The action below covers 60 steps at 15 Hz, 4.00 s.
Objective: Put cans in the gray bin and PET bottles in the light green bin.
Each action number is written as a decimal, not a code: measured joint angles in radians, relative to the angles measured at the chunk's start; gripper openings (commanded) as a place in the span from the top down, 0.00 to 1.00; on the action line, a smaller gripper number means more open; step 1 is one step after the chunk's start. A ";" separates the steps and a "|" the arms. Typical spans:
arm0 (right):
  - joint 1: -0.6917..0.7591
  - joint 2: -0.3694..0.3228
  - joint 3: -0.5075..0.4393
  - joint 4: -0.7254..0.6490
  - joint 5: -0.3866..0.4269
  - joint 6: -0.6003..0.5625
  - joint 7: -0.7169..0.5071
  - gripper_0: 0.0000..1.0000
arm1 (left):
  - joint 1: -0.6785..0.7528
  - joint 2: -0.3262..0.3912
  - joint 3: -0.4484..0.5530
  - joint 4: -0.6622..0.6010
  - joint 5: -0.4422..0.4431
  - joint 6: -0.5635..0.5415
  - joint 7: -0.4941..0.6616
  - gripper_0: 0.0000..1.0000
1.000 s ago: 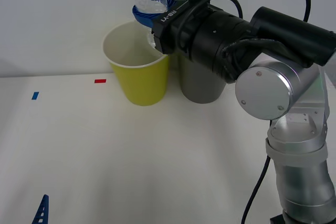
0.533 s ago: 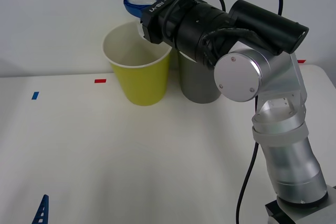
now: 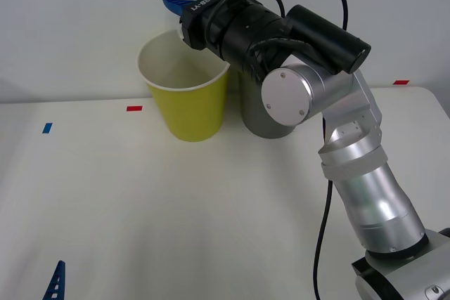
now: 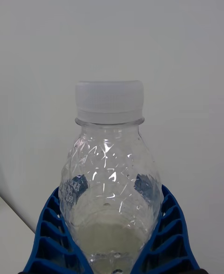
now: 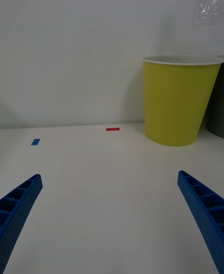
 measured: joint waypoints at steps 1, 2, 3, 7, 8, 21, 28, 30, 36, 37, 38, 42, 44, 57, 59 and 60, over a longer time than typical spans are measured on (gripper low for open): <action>-0.006 0.000 0.008 0.019 -0.001 -0.021 -0.001 1.00 | 0.000 0.000 0.000 0.000 0.000 0.000 0.000 0.00; -0.010 0.000 0.012 0.038 -0.002 -0.036 0.000 1.00 | 0.000 0.000 0.000 0.000 0.000 0.000 0.000 0.00; -0.013 0.000 0.014 0.051 -0.003 -0.049 0.001 1.00 | 0.000 0.000 0.000 0.000 0.000 0.000 0.000 0.00; -0.023 -0.004 0.031 0.098 -0.021 -0.099 0.006 1.00 | 0.000 0.000 0.000 0.000 0.000 0.000 0.000 0.00; -0.025 -0.007 0.033 0.103 -0.037 -0.102 0.009 1.00 | 0.000 0.000 0.000 0.000 0.000 0.000 0.000 0.00; -0.074 -0.050 0.070 0.185 -0.152 -0.186 0.032 1.00 | 0.000 0.000 0.000 0.000 0.000 0.000 0.000 0.00; -0.074 -0.062 0.071 0.192 -0.192 -0.195 0.041 1.00 | 0.000 0.000 0.000 0.000 0.000 0.000 0.000 0.00; -0.075 -0.066 0.078 0.200 -0.193 -0.195 0.049 1.00 | 0.000 0.000 0.000 0.000 0.000 0.000 0.000 0.00; -0.075 -0.071 0.124 0.243 -0.223 -0.277 0.067 1.00 | 0.000 0.000 0.000 0.000 0.000 0.000 0.000 0.00; -0.075 -0.070 0.126 0.245 -0.234 -0.281 0.070 0.87 | 0.000 0.000 0.000 0.000 0.000 0.000 0.000 0.00; -0.075 -0.068 0.127 0.246 -0.256 -0.286 0.072 0.59 | 0.000 0.000 0.000 0.000 0.000 0.000 0.000 0.00; -0.075 -0.068 0.128 0.246 -0.281 -0.299 0.078 0.00 | 0.000 0.000 0.000 0.000 0.000 0.000 0.000 0.00; -0.074 -0.070 0.128 0.247 -0.281 -0.301 0.083 0.00 | 0.000 0.000 0.000 0.000 0.000 0.000 0.000 0.00; -0.015 -0.092 0.062 0.107 -0.269 -0.131 0.101 0.00 | 0.000 0.000 0.000 0.000 0.000 0.000 0.000 0.00; -0.012 -0.102 0.018 0.042 -0.266 -0.027 0.096 0.00 | 0.000 0.000 0.000 0.000 0.000 0.000 0.000 0.00; -0.009 -0.111 -0.010 -0.001 -0.266 0.044 0.087 0.00 | 0.000 0.000 0.000 0.000 0.000 0.000 0.000 0.00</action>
